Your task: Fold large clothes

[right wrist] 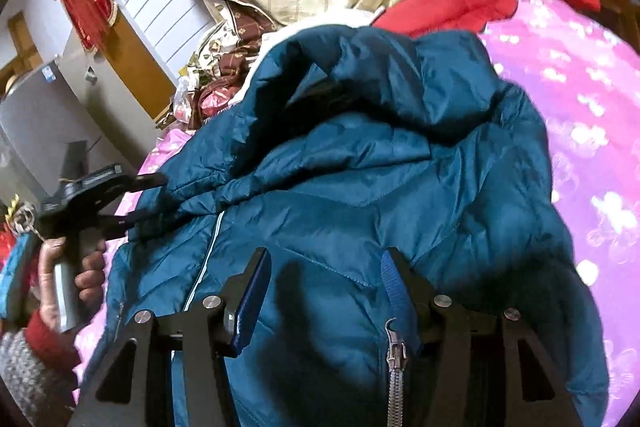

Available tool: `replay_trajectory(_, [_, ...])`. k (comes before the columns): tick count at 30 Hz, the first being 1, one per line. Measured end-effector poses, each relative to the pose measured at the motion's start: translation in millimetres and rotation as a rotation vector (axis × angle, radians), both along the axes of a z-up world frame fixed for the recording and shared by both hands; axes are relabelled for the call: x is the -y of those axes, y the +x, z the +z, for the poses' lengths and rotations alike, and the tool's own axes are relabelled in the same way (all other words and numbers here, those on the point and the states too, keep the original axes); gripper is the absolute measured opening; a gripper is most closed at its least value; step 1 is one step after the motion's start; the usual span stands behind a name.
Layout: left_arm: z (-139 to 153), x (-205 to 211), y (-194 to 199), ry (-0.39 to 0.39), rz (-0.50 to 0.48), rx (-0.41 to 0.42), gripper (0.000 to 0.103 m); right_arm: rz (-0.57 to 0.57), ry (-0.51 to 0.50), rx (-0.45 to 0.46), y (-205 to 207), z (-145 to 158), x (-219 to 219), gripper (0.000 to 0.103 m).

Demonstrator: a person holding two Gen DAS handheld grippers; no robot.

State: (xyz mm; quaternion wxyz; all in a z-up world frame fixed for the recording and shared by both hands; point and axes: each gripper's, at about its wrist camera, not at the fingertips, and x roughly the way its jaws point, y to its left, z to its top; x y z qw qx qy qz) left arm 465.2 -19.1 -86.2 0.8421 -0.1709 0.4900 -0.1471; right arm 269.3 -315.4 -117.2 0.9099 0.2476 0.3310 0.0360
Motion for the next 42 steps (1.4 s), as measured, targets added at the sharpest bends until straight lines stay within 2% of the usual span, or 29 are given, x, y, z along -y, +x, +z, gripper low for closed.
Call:
replay_trajectory(2, [-4,6,4,0.0,-0.007,0.002,0.074,0.003,0.006,-0.003,1,-1,0,0.055])
replay_trajectory(3, [-4,9,4,-0.011,-0.015,0.002,0.052,0.004,0.004,-0.005,1,-2,0,0.055])
replay_trajectory(4, [-5,12,3,-0.013,-0.026,-0.004,0.036,0.004,0.003,-0.009,2,-2,-1,0.055])
replay_trajectory(5, [-4,15,3,0.003,-0.028,-0.013,0.016,0.003,0.001,-0.011,2,-2,-1,0.055])
replay_trajectory(7, [2,17,-2,0.042,-0.015,-0.014,0.014,0.002,0.001,-0.014,2,-3,-1,0.055])
replay_trajectory(9, [16,9,-9,0.084,0.011,0.025,0.012,0.0,0.004,-0.017,2,-4,0,0.055])
replay_trajectory(11, [25,-4,-11,0.114,0.045,0.057,0.012,0.0,0.006,-0.021,2,-4,1,0.055])
replay_trajectory(13, [29,-21,-7,0.135,0.081,0.055,0.012,0.002,0.003,-0.025,3,-5,1,0.055])
replay_trajectory(19, [6,-35,1,0.177,0.11,0.003,0.012,0.012,0.004,-0.038,6,-7,0,0.056])
replay_trajectory(22, [-4,-35,1,0.163,0.139,-0.012,0.021,0.017,0.008,-0.039,6,-7,1,0.058])
replay_trajectory(23, [-3,-37,0,0.152,0.151,-0.013,0.025,0.021,0.008,-0.039,7,-7,1,0.06])
replay_trajectory(24, [-1,-42,-2,0.137,0.175,-0.019,0.034,0.024,0.009,-0.039,7,-7,0,0.061])
replay_trajectory(28, [11,-58,-23,0.069,0.214,-0.003,0.047,0.028,0.015,-0.036,7,-8,0,0.063])
replay_trajectory(32, [27,-65,-48,0.158,0.217,0.061,0.06,0.025,0.031,-0.033,7,-8,1,0.063])
replay_trajectory(35, [28,-72,-68,0.228,0.199,0.079,0.061,0.025,0.058,-0.029,7,-11,4,0.063])
replay_trajectory(40, [22,-95,-109,0.255,0.219,0.073,0.061,0.032,0.1,-0.024,6,-13,10,0.064])
replay_trajectory(42, [25,-99,-128,0.308,0.225,0.1,0.061,0.036,0.087,-0.036,9,-13,9,0.064])
